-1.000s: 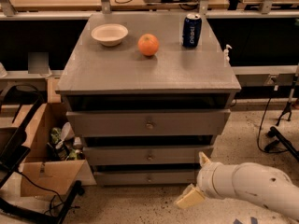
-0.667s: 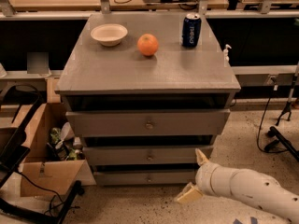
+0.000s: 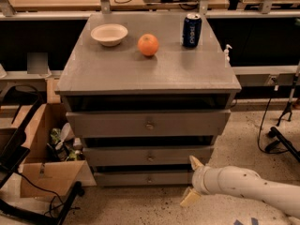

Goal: Open bottom drawer

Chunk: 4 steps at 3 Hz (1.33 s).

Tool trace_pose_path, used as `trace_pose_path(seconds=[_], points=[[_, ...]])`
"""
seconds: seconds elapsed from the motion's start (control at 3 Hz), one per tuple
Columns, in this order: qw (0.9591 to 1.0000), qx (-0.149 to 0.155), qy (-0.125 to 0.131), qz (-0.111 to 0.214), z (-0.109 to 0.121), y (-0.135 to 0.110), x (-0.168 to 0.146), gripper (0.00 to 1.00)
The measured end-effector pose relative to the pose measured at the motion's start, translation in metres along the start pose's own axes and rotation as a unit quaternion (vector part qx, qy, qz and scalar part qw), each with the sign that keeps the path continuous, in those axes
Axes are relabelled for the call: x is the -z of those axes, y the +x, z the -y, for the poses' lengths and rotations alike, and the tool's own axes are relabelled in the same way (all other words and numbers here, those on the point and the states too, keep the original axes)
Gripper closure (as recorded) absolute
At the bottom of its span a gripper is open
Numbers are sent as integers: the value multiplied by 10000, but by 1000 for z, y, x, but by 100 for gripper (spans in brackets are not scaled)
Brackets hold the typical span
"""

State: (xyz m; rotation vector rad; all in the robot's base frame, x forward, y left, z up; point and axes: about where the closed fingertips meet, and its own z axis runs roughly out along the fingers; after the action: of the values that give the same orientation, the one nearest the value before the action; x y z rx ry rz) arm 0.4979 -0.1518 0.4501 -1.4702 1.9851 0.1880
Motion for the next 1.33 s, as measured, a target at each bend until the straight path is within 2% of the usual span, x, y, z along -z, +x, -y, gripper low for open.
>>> trace_pose_path(seconds=[0.33, 0.67, 1.0, 1.33], points=[[9996, 28, -121, -243, 1, 15, -9, 0], [9997, 4, -119, -226, -14, 17, -14, 0], [9986, -155, -72, -502, -21, 41, -44, 0], [9967, -45, -144, -792, -20, 71, -78, 0]])
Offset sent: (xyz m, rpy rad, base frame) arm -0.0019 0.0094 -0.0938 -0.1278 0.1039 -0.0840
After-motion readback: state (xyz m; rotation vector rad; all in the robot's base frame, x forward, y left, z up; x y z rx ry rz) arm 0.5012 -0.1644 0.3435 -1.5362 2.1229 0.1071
